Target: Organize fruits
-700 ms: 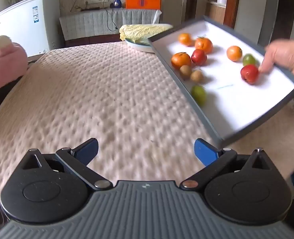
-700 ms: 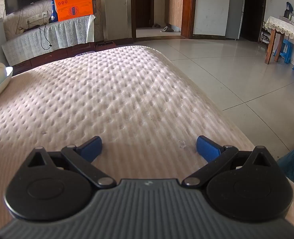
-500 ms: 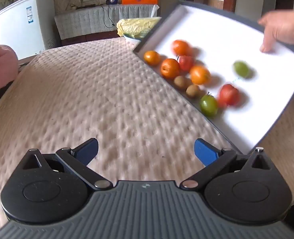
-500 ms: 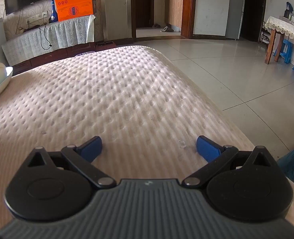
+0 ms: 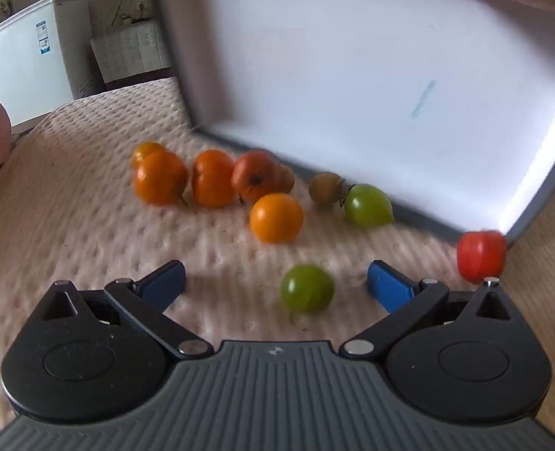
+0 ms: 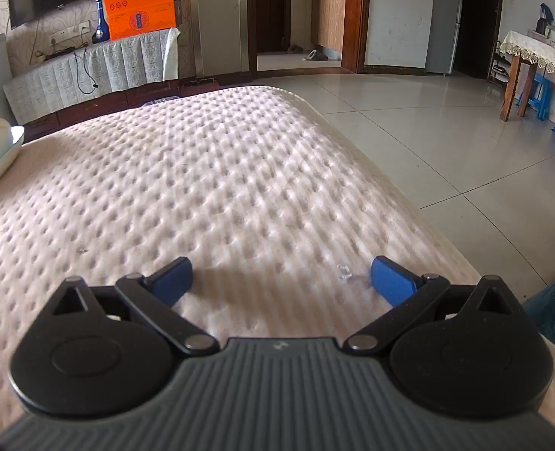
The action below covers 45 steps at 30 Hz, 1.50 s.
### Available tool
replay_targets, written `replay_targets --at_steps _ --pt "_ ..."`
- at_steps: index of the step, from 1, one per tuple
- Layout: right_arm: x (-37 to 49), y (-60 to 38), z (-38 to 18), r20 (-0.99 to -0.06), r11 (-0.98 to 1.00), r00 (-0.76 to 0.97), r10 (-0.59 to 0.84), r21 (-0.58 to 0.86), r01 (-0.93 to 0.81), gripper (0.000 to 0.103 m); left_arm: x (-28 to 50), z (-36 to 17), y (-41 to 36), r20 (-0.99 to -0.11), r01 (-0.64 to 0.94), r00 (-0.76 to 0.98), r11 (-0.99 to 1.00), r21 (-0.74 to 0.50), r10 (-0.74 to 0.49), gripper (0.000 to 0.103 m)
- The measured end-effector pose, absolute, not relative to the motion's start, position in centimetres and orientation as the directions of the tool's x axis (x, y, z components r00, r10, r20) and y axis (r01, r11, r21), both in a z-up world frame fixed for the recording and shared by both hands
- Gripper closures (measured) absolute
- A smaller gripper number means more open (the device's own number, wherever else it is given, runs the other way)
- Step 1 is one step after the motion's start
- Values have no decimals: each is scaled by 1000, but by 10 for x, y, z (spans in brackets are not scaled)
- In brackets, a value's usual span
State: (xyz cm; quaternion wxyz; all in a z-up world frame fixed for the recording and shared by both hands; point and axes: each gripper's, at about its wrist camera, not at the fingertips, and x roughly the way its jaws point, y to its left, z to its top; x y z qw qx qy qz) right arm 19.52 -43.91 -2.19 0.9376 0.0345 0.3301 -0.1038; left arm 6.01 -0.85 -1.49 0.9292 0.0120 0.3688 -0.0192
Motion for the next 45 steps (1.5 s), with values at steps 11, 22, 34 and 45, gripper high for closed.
replay_targets --at_steps 11,22,34,45 --pt "196 -439 -22 -626 976 761 -171 -2 217 0 56 -18 -4 -654 49 755 999 1 -37 0" --pt "196 -438 -22 -626 976 761 -171 -2 217 0 38 -9 -16 -572 79 819 996 28 -49 0" --pt "175 -439 -13 -710 966 684 -167 23 259 0 15 5 16 -515 -35 856 987 -154 -50 0" --pt "-27 -347 127 -46 991 990 -133 -40 131 0 -33 26 20 -429 -98 903 973 -210 -2 0"
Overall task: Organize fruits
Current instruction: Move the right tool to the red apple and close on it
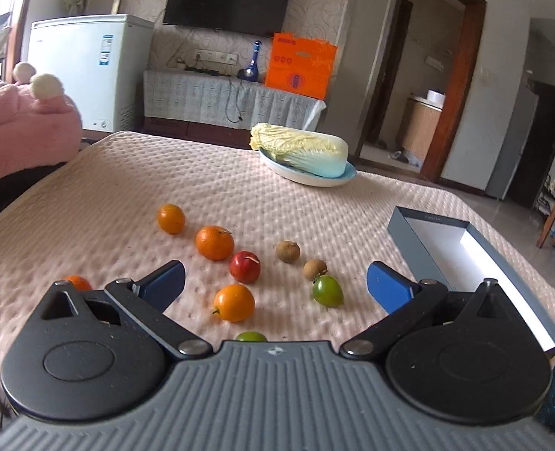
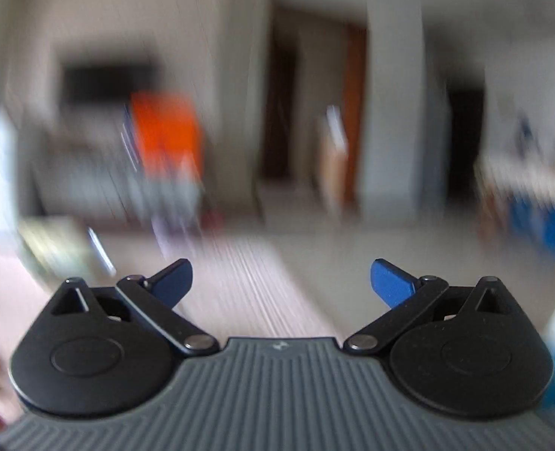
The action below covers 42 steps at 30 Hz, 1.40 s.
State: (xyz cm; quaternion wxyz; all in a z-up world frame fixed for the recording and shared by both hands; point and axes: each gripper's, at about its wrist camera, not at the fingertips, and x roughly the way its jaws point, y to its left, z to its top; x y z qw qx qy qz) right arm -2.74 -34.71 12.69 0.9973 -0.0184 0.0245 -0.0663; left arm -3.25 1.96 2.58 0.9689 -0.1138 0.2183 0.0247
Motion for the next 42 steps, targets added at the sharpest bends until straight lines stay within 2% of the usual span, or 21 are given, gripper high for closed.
replay_targets --at_steps 1,2,3,5,6,8,10,11,12,14,19,21,23,27,33,40,42 --pt "-47 -334 136 35 998 997 -70 -5 70 0 -37 26 20 -433 -112 901 972 -208 11 0" --pt "-62 -321 142 68 999 998 14 45 -17 0 -42 26 20 -438 -125 899 971 -202 24 0" --pt "-69 -309 143 49 991 994 100 86 -104 0 -48 26 20 -442 -131 896 973 -190 34 0" --pt "-69 -276 133 -87 950 949 304 108 -294 0 -57 27 18 -449 -138 892 979 -151 56 0" --pt "-69 -259 121 -147 935 925 351 99 -339 0 -62 28 18 -454 -145 888 982 -124 74 0" --pt "-76 -227 87 -230 927 899 373 54 -371 0 -69 31 17 -469 -164 876 984 -76 110 0" --pt "-77 -205 55 -366 902 832 416 54 -428 1 -76 33 19 -480 -177 868 983 -57 128 0" --pt "-75 -193 48 -439 894 798 414 29 -447 1 -79 32 20 -486 -171 866 984 -59 121 0" --pt "-75 -184 46 -455 881 785 420 -4 -473 1 -80 32 21 -496 -167 860 984 -55 118 0" --pt "-76 -177 43 -454 870 782 427 -31 -493 1 -80 31 22 -508 -161 852 986 -34 122 0" --pt "-73 -169 37 -493 870 748 445 43 -490 3 -71 23 21 -545 -139 832 990 -24 104 0" --pt "-71 -167 31 -513 879 747 423 30 -476 16 -69 22 21 -548 -118 832 993 -21 87 0" --pt "-62 -162 20 -549 886 732 402 33 -462 36 -67 20 22 -552 -97 831 995 -16 72 0" --pt "-48 -163 10 -611 907 700 370 72 -416 44 -67 18 33 -561 -64 827 997 -38 32 0" --pt "-30 -143 0 -624 916 702 344 59 -396 45 -60 14 49 -581 -80 814 993 -81 18 0" --pt "-10 -121 -17 -658 947 710 251 15 -321 46 -55 13 50 -580 -69 815 992 -103 -3 0" --pt "-4 -119 -22 -667 950 708 233 0 -313 53 -53 11 50 -585 -63 811 993 -100 -7 0"
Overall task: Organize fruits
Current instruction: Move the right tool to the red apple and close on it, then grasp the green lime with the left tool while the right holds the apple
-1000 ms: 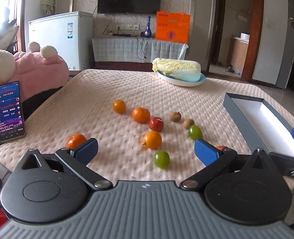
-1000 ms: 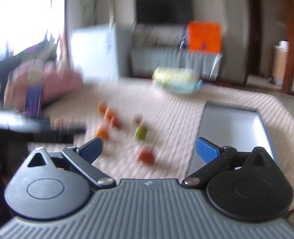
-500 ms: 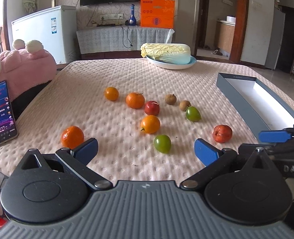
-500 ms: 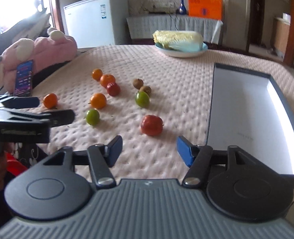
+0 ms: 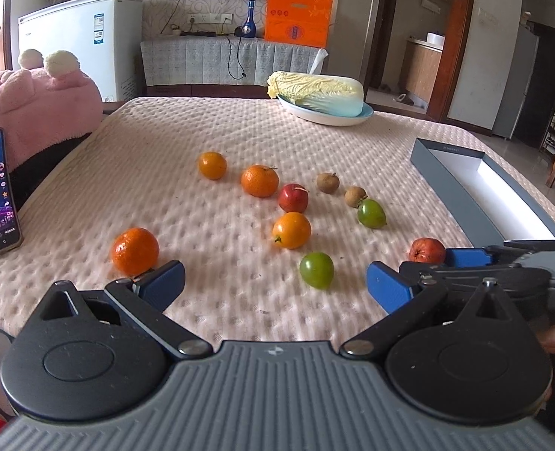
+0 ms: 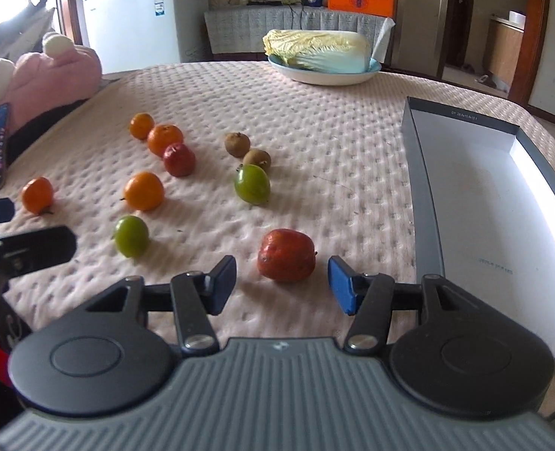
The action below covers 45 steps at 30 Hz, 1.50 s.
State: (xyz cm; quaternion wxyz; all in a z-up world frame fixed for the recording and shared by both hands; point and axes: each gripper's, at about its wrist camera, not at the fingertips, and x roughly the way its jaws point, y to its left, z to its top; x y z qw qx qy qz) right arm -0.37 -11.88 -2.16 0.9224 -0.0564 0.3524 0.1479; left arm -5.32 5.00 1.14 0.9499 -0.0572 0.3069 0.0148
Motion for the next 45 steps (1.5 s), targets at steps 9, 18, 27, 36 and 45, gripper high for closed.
replay_targets --at_steps 9,18,27,36,45 --pt "-3 -122 -18 -681 930 681 269 1 -367 67 -39 5 31 -596 -22 803 997 -76 -28 0" --pt "-20 -135 -17 -695 902 650 307 -5 -431 67 -16 -8 17 -627 -39 779 998 -52 -2 18" --pt "-22 -135 -18 -693 897 654 304 -23 -441 66 2 -27 13 -650 -78 758 997 -11 52 34" --pt "-24 -132 -15 -678 892 673 297 -56 -449 67 3 -25 16 -638 -78 769 996 -38 36 72" --pt "0 -128 1 -657 869 659 366 -13 -495 67 2 -20 31 -646 -122 763 986 -115 19 74"
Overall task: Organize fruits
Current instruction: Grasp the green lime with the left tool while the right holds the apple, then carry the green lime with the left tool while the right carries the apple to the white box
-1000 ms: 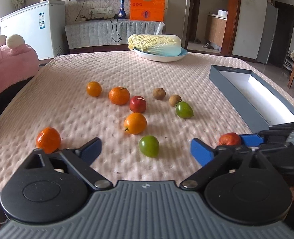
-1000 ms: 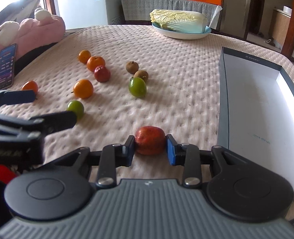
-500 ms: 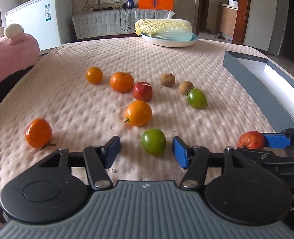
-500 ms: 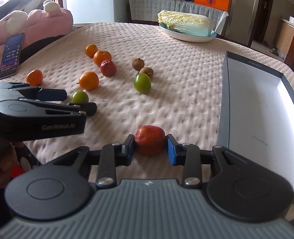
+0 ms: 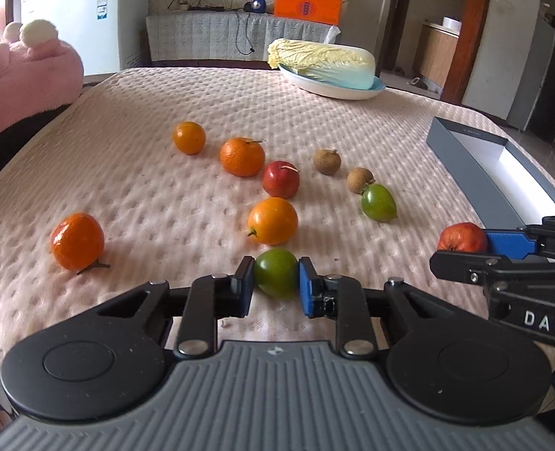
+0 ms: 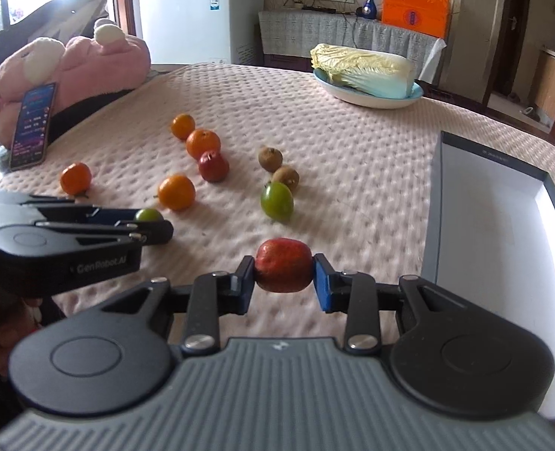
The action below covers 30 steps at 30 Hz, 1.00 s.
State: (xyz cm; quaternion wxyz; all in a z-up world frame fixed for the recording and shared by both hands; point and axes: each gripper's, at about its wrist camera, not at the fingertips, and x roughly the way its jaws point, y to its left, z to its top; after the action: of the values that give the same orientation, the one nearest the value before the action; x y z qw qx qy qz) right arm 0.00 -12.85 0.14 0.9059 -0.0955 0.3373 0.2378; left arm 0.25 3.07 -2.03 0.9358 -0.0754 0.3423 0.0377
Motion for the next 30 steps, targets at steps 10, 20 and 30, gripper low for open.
replay_targets --at_steps 10,20,30 --pt "9 -135 8 -643 855 626 441 90 -510 67 11 -3 31 -636 -158 770 979 -126 42 74" --pt "7 -145 15 -628 855 629 458 116 -506 67 35 20 9 -609 -111 793 988 -111 21 74" --pt "7 -151 18 -622 858 636 457 120 -499 67 51 26 11 -609 -118 793 983 -142 8 74"
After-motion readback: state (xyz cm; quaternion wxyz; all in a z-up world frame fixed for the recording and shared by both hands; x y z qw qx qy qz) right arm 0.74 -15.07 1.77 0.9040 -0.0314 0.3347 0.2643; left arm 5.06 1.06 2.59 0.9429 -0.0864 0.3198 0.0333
